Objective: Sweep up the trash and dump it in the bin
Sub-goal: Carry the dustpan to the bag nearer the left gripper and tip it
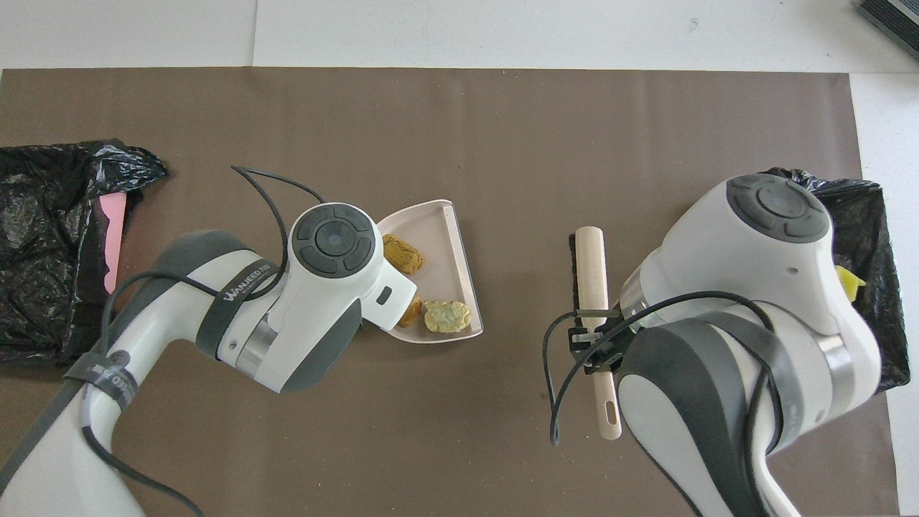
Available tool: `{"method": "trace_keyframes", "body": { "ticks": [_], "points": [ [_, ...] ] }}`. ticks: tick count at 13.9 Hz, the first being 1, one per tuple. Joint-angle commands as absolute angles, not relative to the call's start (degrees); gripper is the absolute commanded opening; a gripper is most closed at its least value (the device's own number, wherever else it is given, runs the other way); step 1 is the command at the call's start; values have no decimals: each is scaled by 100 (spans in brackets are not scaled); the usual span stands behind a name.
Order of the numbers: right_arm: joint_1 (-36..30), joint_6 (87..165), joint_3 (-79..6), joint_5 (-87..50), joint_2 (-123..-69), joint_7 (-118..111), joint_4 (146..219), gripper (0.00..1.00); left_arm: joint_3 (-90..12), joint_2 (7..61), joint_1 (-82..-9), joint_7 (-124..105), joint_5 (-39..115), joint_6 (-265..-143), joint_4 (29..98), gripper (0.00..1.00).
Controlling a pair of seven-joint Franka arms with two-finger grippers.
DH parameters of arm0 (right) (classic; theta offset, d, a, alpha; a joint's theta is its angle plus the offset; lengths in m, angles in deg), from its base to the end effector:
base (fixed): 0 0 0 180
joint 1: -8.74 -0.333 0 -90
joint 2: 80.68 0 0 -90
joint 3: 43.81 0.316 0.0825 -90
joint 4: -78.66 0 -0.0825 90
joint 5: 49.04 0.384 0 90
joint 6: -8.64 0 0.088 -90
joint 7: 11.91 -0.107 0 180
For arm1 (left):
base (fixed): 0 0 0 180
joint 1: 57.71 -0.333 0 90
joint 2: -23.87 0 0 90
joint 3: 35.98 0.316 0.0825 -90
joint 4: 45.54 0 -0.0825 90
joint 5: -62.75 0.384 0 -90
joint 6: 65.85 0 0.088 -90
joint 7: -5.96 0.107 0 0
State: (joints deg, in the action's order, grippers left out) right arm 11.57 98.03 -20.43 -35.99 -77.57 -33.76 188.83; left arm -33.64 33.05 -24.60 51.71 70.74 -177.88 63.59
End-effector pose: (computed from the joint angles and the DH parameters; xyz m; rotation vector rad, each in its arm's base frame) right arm 0.4674 0.2046 0.4904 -3.0113 0.0907 0.5547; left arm 0.5071 -0.2921 0.4070 -2.3132 1.9389 0.1904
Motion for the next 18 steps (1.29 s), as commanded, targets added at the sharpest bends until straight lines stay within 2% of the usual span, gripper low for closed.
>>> {"method": "trace_keyframes", "body": {
  "ticks": [1,3,6,9,15,18],
  "points": [
    [577,10396,-1981,-3631,-7086,-4116,19710,0,-3404,2731,-3026,5779,7189,-17501,6520,0],
    [33,10671,-1973,-3516,-6978,-4634,20072,0,-3404,2406,-3605,6472,7189,-17388,6520,0],
    [-294,11207,-1964,-3033,-6908,-4821,20591,0,-3404,2177,-4572,7509,7189,-17237,6477,0],
    [-637,12189,-1964,-2647,-6908,-4716,21310,0,-3404,2176,-5556,8520,7136,-17263,6380,0],
    [-1199,12850,-1972,-2619,-6952,-4795,21830,0,-3396,2238,-7394,9104,7075,-17553,6204,0],
    [-1349,13186,-1972,-2619,-6978,-4795,22025,0,-3369,2299,-8045,9575,7188,-18341,6169,0]
  ]
}}
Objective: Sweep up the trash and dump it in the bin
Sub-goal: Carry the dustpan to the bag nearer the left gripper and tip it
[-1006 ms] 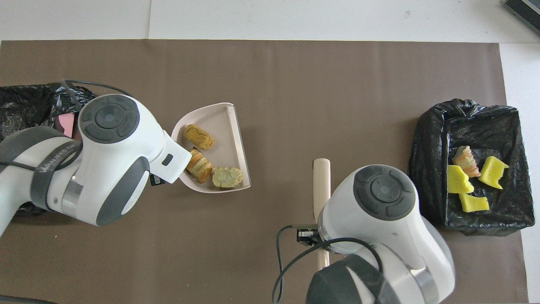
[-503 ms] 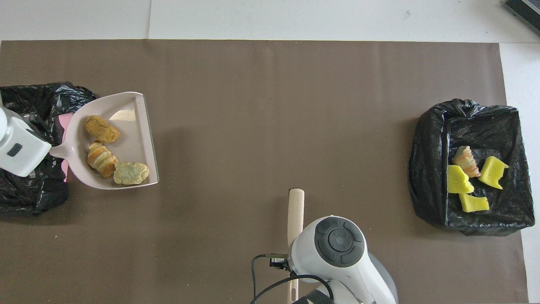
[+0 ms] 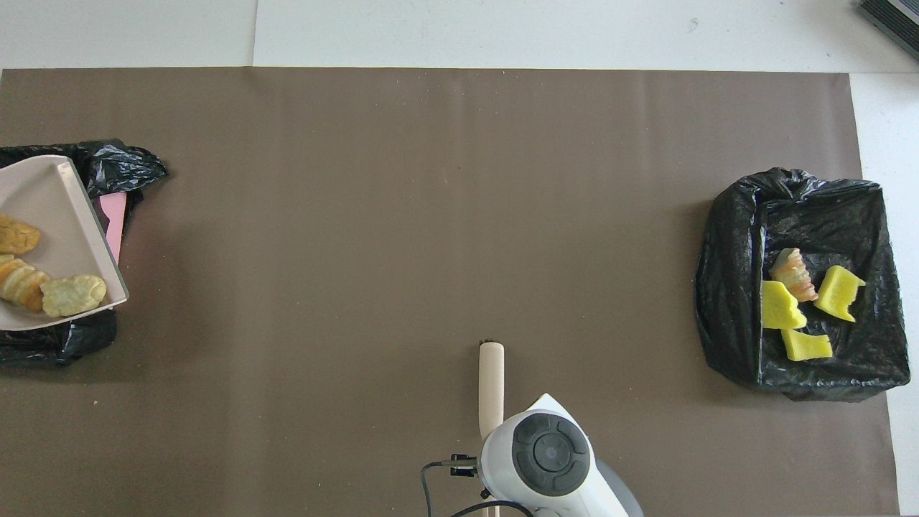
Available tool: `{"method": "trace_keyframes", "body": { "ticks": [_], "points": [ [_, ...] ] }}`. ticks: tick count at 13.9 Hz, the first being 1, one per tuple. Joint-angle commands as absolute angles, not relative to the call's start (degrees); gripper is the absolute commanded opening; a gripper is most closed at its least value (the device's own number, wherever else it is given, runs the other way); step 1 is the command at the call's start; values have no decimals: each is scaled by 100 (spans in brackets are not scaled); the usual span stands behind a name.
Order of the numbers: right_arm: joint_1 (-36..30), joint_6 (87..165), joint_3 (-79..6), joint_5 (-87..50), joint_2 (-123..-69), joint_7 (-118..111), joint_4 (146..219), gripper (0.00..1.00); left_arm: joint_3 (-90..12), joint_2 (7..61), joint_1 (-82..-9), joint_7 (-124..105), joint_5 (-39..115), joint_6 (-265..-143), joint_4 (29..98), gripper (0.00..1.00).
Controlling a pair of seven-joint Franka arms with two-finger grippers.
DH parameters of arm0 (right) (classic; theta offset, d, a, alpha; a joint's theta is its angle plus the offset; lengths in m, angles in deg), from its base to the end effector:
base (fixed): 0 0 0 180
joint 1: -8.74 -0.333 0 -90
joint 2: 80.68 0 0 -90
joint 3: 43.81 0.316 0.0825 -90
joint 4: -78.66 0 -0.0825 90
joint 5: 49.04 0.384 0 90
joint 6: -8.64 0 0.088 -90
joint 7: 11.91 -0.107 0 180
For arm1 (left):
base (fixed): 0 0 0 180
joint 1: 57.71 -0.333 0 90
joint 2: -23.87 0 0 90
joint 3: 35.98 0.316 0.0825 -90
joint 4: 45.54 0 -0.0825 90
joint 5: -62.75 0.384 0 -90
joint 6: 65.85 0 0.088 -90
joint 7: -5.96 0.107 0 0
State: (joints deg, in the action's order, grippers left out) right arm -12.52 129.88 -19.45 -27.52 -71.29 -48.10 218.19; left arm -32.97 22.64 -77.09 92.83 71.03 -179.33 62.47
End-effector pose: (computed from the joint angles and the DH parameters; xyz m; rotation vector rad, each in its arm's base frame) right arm 0.3031 0.3322 0.3492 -3.0361 0.1044 0.4209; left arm 0.5209 0.2247 0.5234 -2.4700 1.6453 0.0628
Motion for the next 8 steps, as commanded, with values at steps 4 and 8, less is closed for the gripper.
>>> {"method": "trace_keyframes", "body": {
  "ticks": [4,8],
  "points": [
    [-1498,13580,-1964,-2619,-7135,-4812,22183,0,-3352,2747,-8197,10088,8932,-18617,5493,0],
    [-1499,13625,-1973,-2619,-7277,-4804,22165,30,-3360,2888,-7951,9948,10341,-18565,5422,0]
  ]
}}
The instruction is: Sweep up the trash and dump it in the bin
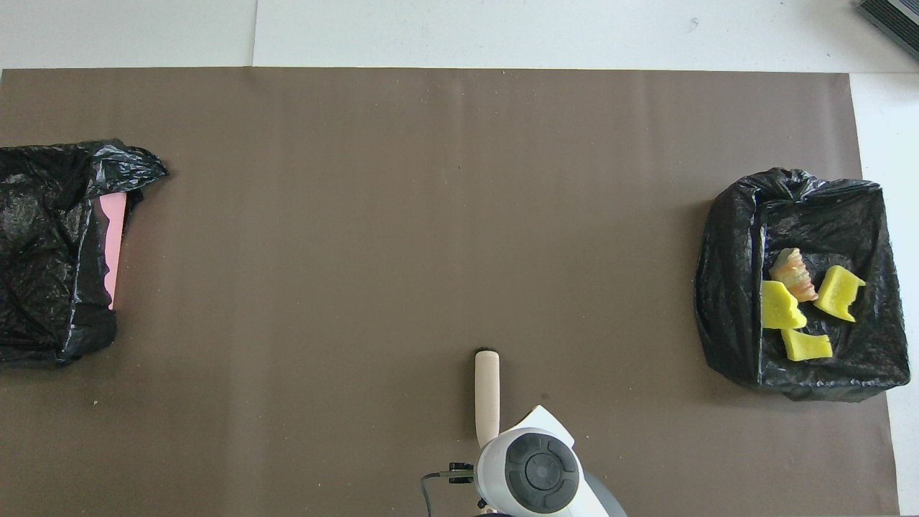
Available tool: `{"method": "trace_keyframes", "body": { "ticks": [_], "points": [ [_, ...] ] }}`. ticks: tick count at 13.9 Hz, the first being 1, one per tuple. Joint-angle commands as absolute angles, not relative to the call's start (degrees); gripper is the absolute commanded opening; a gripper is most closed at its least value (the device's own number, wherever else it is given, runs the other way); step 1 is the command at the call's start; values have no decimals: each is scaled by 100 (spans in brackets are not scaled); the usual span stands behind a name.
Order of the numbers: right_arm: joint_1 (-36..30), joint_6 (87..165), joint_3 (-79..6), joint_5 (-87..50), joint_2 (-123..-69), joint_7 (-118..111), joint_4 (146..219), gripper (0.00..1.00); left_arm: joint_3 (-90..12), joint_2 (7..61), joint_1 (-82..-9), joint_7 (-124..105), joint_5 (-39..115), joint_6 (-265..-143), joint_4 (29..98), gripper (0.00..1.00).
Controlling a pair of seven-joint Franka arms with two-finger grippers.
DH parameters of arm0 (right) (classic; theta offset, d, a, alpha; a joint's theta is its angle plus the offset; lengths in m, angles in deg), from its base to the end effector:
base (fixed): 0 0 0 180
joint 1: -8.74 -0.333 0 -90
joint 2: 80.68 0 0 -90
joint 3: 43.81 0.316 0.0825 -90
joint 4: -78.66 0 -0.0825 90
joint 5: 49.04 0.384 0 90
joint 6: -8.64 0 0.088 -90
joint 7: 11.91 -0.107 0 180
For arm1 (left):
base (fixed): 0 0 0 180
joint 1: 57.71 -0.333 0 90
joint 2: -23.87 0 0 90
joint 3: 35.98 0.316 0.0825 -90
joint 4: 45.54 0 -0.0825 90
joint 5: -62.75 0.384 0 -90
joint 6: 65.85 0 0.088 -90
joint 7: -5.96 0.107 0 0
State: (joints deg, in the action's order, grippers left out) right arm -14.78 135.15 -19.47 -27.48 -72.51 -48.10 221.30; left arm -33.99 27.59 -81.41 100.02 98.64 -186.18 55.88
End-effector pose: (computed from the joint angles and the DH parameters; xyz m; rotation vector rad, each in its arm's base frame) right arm 0.2894 0.3350 0.3247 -3.0420 0.0790 0.3927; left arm 0.5381 0.2894 0.5510 -1.9389 1.7091 0.4995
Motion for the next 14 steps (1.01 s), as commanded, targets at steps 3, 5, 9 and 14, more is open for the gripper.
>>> {"method": "trace_keyframes", "body": {
  "ticks": [3,5,9,14],
  "points": [
    [-1490,13608,-1981,-2628,-7365,-4795,22052,64,-3369,2914,-7478,9299,11300,-18197,5430,0],
    [-1490,13564,-1990,-2724,-7356,-4795,22007,95,-3360,3072,-7187,9044,11844,-17793,5343,0],
    [-1272,13415,-2034,-2855,-7330,-4743,21727,100,-3369,3249,-7045,8585,12653,-17360,4982,0],
    [-498,12880,-2034,-3454,-7295,-4559,21261,100,-3430,2960,-6957,8550,12754,-16851,4999,0]
  ]
}}
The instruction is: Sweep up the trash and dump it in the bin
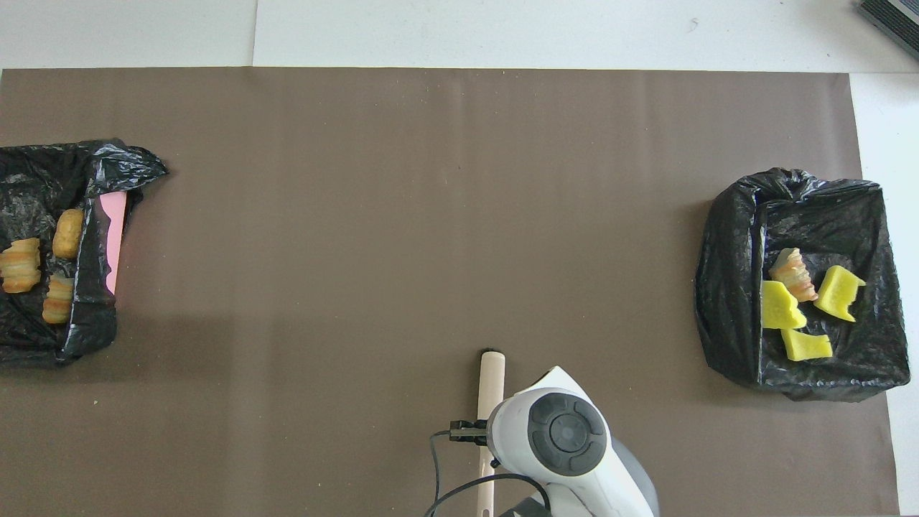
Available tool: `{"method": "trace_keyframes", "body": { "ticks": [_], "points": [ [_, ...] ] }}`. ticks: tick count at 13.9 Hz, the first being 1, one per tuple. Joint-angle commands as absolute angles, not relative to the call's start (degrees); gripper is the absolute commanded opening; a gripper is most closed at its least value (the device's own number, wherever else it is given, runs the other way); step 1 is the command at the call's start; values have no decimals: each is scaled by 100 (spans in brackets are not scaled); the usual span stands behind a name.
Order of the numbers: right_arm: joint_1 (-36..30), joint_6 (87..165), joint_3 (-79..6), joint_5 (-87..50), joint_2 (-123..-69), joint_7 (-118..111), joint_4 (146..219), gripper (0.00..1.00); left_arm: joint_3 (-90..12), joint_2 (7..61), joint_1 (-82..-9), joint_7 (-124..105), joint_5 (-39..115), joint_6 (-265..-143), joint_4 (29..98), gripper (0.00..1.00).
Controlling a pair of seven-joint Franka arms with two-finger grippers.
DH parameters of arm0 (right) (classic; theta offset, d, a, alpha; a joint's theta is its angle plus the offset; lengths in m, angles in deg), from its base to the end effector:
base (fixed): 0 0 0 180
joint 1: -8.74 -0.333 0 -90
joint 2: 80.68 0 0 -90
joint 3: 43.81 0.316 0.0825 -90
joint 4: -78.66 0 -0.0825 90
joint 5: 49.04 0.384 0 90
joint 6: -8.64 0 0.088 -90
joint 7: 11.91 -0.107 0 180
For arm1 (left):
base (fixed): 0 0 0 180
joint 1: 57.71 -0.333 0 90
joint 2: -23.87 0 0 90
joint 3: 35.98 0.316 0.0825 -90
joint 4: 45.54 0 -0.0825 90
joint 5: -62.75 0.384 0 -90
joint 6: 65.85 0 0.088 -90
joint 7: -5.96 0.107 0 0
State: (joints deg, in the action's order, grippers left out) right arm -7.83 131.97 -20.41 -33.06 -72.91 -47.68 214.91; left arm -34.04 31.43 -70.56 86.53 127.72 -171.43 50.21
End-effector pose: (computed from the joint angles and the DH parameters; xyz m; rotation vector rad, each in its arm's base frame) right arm 0.3532 0.3109 0.3638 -3.0487 0.1494 0.2764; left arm 0.5802 0.2264 0.5688 -1.6325 1.4667 0.9646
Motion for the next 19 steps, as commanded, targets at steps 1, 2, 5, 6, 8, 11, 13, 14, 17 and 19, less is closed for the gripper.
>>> {"method": "trace_keyframes", "body": {
  "ticks": [1,2,5,6,8,11,13,14,17,19],
  "points": [
    [-384,12730,-2034,-3454,-7295,-4462,21112,100,-3448,2906,-6844,8515,12413,-16694,5095,0],
    [-243,12564,-2034,-3454,-7295,-4426,20919,100,-3440,2880,-6695,8410,11957,-16414,5114,0],
    [56,12053,-2034,-3611,-7303,-4417,20304,100,-3448,2810,-6360,7376,10429,-15771,5158,0],
    [126,11948,-2034,-3673,-7303,-4408,20163,100,-3448,2757,-6290,7015,9884,-15752,5271,0],
    [311,11684,-2034,-3683,-7303,-4408,19794,100,-3448,2511,-6114,6155,9134,-15839,5727,0],
    [679,11254,-2043,-4059,-7303,-4303,19100,100,-3448,2501,-5483,4669,8396,-15875,5914,0],
    [970,11086,-2043,-4297,-7303,-4163,18704,100,-3440,2562,-5122,3895,7798,-15927,5914,0],
    [1101,11016,-2052,-4394,-7303,-4119,18537,100,-3448,2615,-4833,3430,7691,-15954,5914,0],
    [1445,10629,-2052,-4552,-7312,-4049,18018,100,-3431,3106,-4024,1665,6857,-16514,5809,0],
    [1498,10471,-2060,-4789,-7312,-3908,17859,100,-3439,3510,-3445,531,6505,-16936,5581,0]
  ]
}}
